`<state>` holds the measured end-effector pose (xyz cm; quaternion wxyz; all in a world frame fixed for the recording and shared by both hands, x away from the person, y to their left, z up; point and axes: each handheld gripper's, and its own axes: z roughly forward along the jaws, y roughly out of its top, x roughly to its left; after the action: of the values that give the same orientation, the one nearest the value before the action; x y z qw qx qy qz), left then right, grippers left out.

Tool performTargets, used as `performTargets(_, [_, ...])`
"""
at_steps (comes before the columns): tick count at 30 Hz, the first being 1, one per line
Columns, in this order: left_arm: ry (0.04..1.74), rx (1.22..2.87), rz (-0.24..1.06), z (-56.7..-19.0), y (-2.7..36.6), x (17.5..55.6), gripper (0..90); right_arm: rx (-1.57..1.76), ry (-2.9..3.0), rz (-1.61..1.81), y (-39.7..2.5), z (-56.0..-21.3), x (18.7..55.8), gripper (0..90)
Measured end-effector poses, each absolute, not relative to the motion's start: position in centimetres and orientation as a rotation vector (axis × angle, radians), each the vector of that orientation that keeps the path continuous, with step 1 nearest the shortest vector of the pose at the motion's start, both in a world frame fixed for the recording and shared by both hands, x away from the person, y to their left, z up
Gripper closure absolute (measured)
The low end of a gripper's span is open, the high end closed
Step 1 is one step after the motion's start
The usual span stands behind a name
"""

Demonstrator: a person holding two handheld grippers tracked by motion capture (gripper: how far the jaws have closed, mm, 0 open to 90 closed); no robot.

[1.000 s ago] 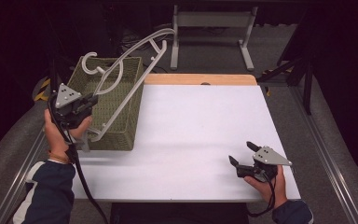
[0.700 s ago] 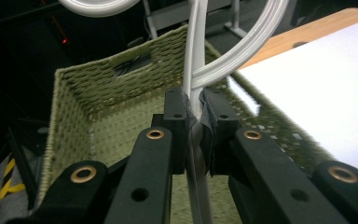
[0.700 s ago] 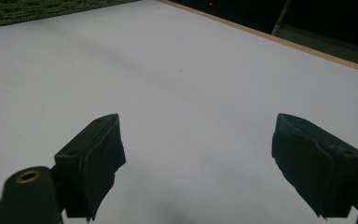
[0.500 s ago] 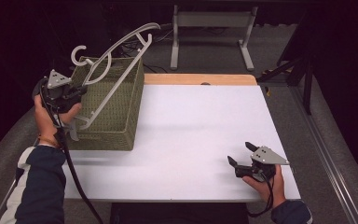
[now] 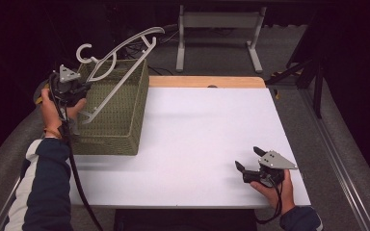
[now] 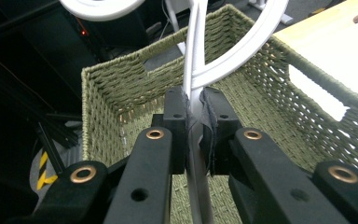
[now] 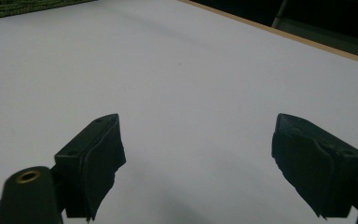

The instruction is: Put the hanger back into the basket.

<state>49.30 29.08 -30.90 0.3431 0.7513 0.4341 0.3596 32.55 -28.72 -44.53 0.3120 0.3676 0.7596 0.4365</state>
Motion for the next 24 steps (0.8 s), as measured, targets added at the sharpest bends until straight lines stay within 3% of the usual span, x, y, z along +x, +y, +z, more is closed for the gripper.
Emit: performTargets(24, [1.298, 2.127, 0.847, -34.8, 31.3, 52.4, 79.9, 0.975, 2.016, 1.149, -28.6, -44.7, 32.6, 16.8])
